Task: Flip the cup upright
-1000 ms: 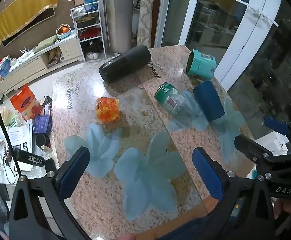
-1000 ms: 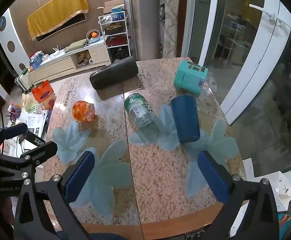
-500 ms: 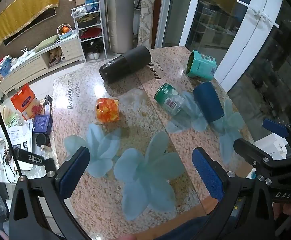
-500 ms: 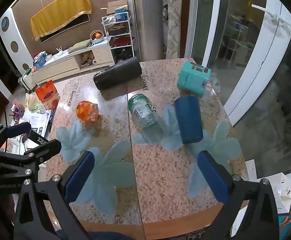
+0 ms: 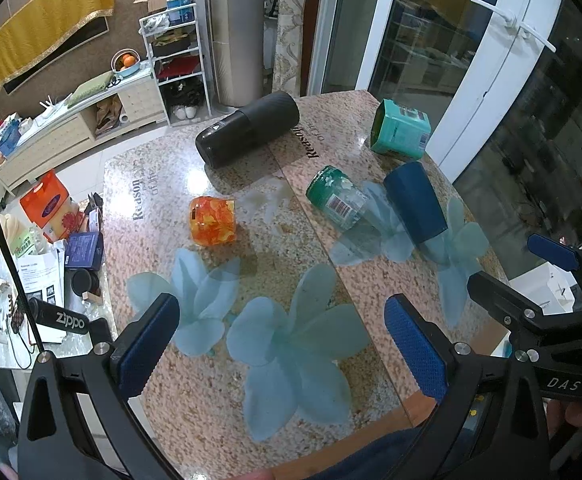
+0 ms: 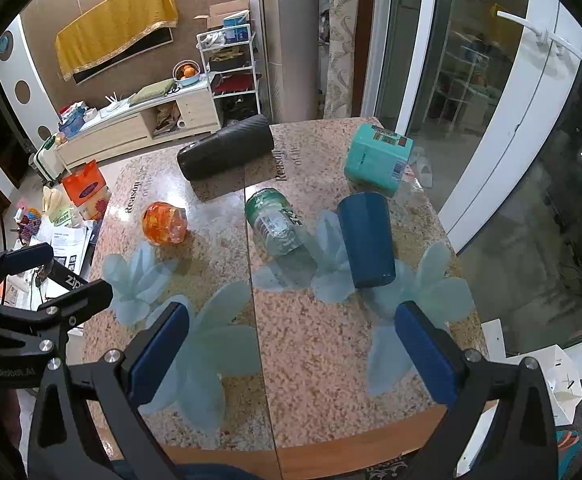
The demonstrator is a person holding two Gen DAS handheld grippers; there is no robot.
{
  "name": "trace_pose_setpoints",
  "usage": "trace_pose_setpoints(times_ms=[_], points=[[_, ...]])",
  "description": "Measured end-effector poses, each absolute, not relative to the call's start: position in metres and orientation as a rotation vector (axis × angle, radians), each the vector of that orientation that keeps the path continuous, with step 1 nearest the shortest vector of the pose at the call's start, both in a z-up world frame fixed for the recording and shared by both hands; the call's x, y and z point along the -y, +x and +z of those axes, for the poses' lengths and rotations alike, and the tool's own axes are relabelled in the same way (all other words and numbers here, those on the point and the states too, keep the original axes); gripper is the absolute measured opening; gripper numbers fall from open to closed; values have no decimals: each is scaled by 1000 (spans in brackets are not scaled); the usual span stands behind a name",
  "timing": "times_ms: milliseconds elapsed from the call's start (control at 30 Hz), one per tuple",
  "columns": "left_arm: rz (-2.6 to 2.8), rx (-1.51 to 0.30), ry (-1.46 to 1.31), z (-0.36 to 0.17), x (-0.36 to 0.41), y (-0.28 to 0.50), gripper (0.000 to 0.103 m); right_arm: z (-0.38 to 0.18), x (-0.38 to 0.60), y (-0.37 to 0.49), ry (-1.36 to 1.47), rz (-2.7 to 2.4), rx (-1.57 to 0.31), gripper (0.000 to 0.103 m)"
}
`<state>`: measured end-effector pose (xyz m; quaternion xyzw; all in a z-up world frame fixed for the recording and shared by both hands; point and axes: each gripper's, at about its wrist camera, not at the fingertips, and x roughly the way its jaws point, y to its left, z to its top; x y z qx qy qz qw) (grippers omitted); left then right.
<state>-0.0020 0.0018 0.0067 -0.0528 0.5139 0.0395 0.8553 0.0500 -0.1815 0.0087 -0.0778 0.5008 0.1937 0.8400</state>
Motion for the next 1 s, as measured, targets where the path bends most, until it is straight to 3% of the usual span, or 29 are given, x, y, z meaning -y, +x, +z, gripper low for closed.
trace_pose_setpoints(times_ms=[1000], points=[[93,-1228,-179,-44,2,49,103,-13,198,102,-178,414,-1149,103]])
